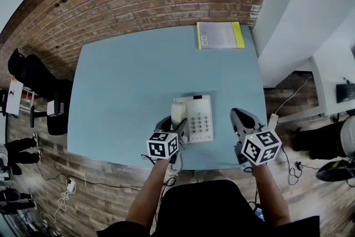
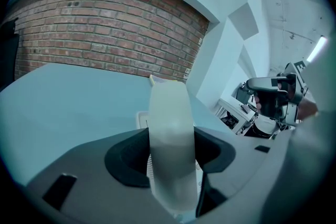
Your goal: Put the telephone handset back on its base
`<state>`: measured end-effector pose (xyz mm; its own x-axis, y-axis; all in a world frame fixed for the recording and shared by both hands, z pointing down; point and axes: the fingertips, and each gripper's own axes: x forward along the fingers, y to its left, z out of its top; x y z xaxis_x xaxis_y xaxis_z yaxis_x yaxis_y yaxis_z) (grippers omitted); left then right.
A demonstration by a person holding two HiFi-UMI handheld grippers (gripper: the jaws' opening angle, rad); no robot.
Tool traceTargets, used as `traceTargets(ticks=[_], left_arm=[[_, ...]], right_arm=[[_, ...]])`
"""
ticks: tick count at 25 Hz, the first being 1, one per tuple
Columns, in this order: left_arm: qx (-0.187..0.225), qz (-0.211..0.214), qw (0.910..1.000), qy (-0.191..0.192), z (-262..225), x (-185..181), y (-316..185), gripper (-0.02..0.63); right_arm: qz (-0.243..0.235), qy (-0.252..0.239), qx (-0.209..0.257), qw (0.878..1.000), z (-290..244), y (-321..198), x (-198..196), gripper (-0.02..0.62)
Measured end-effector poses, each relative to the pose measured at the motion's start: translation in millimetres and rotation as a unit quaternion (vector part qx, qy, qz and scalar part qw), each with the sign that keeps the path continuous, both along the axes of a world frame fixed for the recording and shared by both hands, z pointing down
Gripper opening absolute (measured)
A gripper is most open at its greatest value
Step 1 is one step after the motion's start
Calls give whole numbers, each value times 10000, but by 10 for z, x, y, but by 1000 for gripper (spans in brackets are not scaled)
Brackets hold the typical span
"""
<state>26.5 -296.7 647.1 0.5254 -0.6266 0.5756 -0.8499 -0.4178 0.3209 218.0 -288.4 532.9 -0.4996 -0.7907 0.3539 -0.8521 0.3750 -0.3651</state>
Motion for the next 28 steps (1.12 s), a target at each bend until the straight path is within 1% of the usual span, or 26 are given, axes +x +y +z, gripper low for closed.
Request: traceTargets(ticks=[12, 21, 28], left_arm=[[-178, -212, 9995, 162, 125, -6, -134, 236], [-287, -249, 9991, 163, 213, 23, -199, 236], [-378, -359, 9984, 228, 280, 29, -251, 236]], right_arm=[[-69, 59, -96, 9999, 83, -45, 16, 12], [-196, 110, 16, 9997, 16, -119, -42, 12], [-358, 165, 80, 9992, -10, -140, -127, 12]])
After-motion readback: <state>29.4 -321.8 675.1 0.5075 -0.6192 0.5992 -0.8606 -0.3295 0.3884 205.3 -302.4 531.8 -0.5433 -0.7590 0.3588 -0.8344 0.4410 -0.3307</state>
